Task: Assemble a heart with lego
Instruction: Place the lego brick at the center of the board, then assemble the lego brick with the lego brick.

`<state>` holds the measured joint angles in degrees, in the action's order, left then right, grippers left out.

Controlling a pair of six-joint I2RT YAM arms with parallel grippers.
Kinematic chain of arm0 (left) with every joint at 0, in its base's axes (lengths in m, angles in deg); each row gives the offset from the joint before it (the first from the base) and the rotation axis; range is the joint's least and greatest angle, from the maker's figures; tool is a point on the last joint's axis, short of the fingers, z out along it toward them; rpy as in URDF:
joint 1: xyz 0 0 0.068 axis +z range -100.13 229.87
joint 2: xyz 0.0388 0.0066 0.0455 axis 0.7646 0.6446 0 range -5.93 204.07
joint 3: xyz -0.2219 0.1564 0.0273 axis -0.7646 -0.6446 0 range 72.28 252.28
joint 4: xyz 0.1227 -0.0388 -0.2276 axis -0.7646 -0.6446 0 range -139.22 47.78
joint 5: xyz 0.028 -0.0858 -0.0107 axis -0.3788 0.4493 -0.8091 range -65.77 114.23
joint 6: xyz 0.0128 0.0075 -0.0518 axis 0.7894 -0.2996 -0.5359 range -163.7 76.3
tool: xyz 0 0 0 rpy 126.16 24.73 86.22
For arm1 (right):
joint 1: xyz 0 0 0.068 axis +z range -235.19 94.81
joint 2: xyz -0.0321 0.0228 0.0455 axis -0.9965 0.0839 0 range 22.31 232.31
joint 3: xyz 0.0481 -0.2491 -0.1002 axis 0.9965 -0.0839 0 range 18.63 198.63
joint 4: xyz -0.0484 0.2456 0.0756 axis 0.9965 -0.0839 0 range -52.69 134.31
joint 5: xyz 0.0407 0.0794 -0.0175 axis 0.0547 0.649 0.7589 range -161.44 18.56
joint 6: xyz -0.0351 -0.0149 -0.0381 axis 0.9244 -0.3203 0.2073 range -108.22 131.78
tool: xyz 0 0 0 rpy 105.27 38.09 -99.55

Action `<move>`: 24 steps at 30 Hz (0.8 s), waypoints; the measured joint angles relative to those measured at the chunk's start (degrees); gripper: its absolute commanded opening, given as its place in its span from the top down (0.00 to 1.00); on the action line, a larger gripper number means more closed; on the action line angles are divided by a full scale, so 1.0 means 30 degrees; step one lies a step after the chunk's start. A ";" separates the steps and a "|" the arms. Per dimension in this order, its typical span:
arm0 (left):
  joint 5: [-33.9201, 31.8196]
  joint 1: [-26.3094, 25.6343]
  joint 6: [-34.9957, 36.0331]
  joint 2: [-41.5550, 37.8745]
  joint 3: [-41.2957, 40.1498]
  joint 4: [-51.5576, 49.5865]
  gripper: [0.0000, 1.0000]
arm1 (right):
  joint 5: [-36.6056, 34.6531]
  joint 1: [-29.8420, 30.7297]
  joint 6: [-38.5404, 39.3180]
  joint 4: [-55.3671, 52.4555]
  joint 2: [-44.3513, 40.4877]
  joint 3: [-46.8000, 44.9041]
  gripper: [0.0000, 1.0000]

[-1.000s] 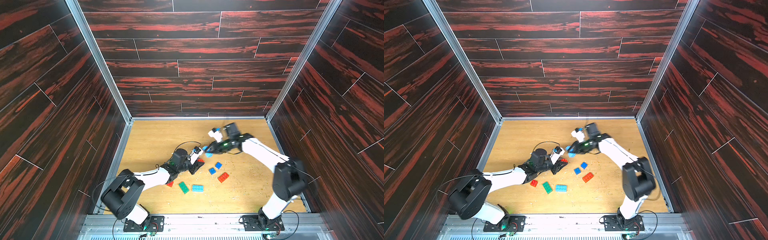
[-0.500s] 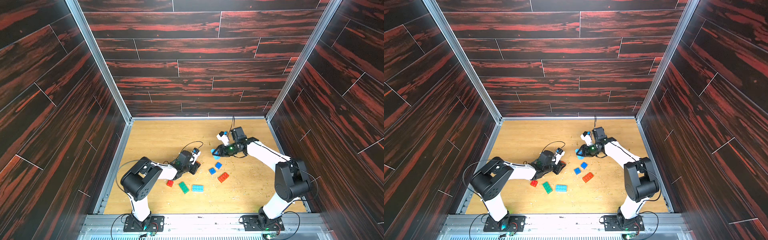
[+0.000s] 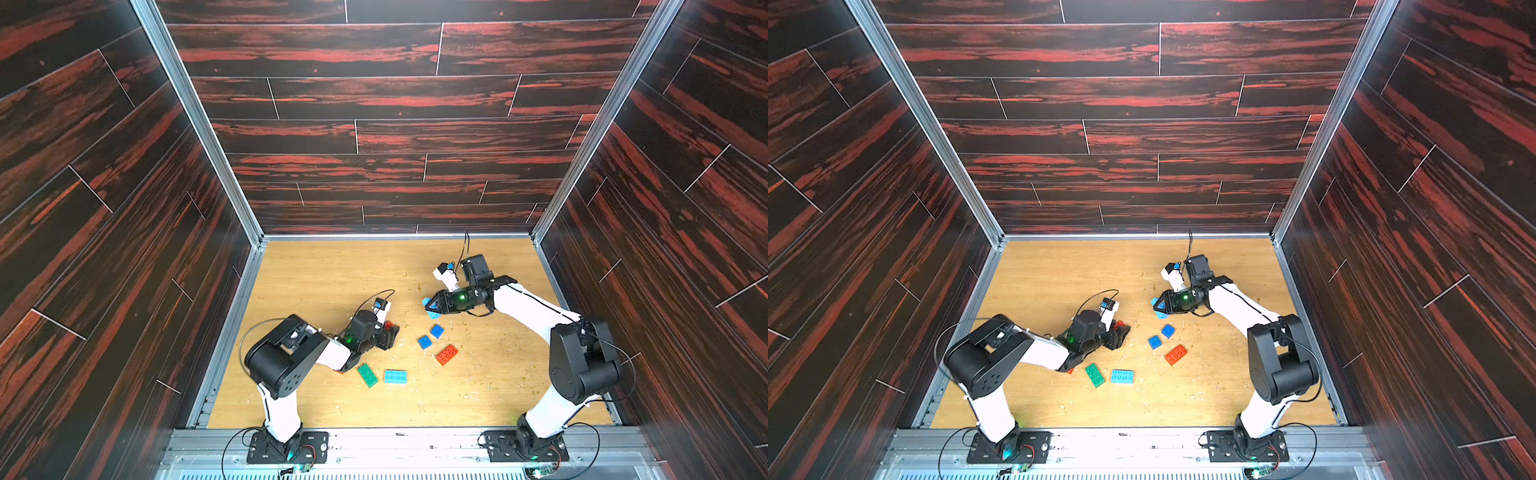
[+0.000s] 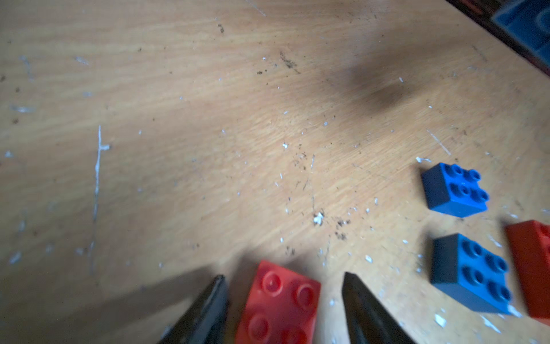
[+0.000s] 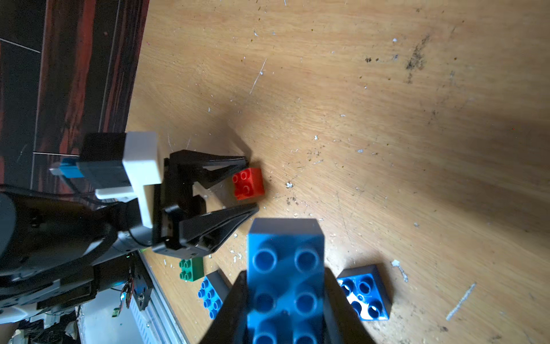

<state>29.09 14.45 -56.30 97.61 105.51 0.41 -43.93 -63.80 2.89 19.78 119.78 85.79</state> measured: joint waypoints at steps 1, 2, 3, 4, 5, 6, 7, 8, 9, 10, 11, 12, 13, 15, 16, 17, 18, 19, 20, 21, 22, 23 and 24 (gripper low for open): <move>0.0000 0.0000 0.0022 -0.0357 -0.0211 -0.0248 0.26 | -0.0044 0.0044 0.0087 0.0000 0.0000 0.0000 1.00; 0.0029 0.0000 0.0058 -0.0823 -0.0423 -0.0517 0.25 | -0.0138 0.0189 0.0328 -0.0022 0.0000 0.0007 1.00; 0.0066 0.0000 0.0066 -0.1355 -0.0576 -0.0809 0.25 | -0.0379 0.0452 0.0634 -0.0131 0.0015 0.0066 1.00; 0.0102 0.0000 0.0044 -0.1916 -0.0721 -0.0998 0.24 | -0.0685 0.0787 0.0940 -0.0379 0.0066 0.0226 1.00; 0.0160 0.0000 0.0022 -0.2579 -0.0845 -0.1239 0.24 | -0.1129 0.1326 0.1399 -0.0648 0.0211 0.0539 1.00; 0.0131 0.0007 -0.0087 -0.3534 -0.1020 -0.1537 0.25 | -0.1676 0.1982 0.1880 -0.0911 0.0466 0.0998 1.00; 0.0066 0.0044 -0.0226 -0.4306 -0.1137 -0.1821 0.25 | -0.2084 0.2506 0.2237 -0.1005 0.0707 0.1406 1.00; -0.0240 0.0044 -0.0474 -0.5370 -0.1268 -0.2244 0.25 | -0.2514 0.3147 0.2667 -0.1020 0.1064 0.1909 1.00; -0.0568 0.0058 -0.0699 -0.6193 -0.1341 -0.2645 0.26 | -0.2841 0.3672 0.2994 -0.1020 0.1370 0.2295 1.00; -0.1056 0.0175 -0.1035 -0.7293 -0.1421 -0.3242 0.27 | -0.3198 0.4189 0.3308 -0.1042 0.1741 0.2696 1.00; -0.1457 0.0386 -0.1399 -0.8284 -0.1428 -0.3891 0.27 | -0.3606 0.4634 0.3548 -0.1100 0.2164 0.3126 1.00; -0.1792 0.0663 -0.1763 -0.9071 -0.1435 -0.4452 0.28 | -0.4007 0.4918 0.3708 -0.1275 0.2550 0.3548 1.00; -0.2127 0.1005 -0.2200 -0.9814 -0.1443 -0.5034 0.28 | -0.4532 0.5297 0.3854 -0.1472 0.3155 0.4189 1.00; -0.2572 0.1909 -0.3228 -1.1096 -0.1566 -0.6149 0.28 | -0.5508 0.5901 0.4000 -0.1676 0.4335 0.5304 1.00; -0.2718 0.2484 -0.3810 -1.1642 -0.1734 -0.6674 0.28 | -0.6033 0.6222 0.4029 -0.1792 0.4903 0.5741 1.00; -0.2871 0.2994 -0.4386 -1.2116 -0.1909 -0.7278 0.28 | -0.6564 0.6557 0.4044 -0.1858 0.5370 0.6062 1.00; -0.3024 0.3417 -0.4801 -1.2458 -0.2069 -0.7766 0.28 | -0.7053 0.6849 0.4036 -0.1967 0.5719 0.6273 1.00; -0.3198 0.3796 -0.5209 -1.2750 -0.2237 -0.8342 0.28 | -0.7497 0.7147 0.3993 -0.2106 0.6040 0.6441 1.00; -0.3344 0.4007 -0.5581 -1.2968 -0.2375 -0.8837 0.28 | -0.7854 0.7402 0.3963 -0.2324 0.6309 0.6630 1.00; -0.3446 0.4095 -0.5865 -1.3136 -0.2455 -0.9296 0.28 | -0.8123 0.7643 0.3891 -0.2572 0.6564 0.6885 1.00; -0.3453 0.4131 -0.6113 -1.3245 -0.2535 -0.9632 0.28 | -0.8444 0.7861 0.3781 -0.2783 0.6849 0.7184 1.00; -0.3475 0.4146 -0.6353 -1.3325 -0.2586 -1.0003 0.28 | -0.8721 0.8036 0.3679 -0.2973 0.7125 0.7504 1.00; -0.3504 0.4175 -0.6543 -1.3369 -0.2594 -1.0273 0.28 | -0.8983 0.8160 0.3621 -0.3140 0.7344 0.7803 1.00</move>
<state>18.58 26.97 -75.92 57.51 97.73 -30.40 -70.88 -39.32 13.76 10.36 141.81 109.20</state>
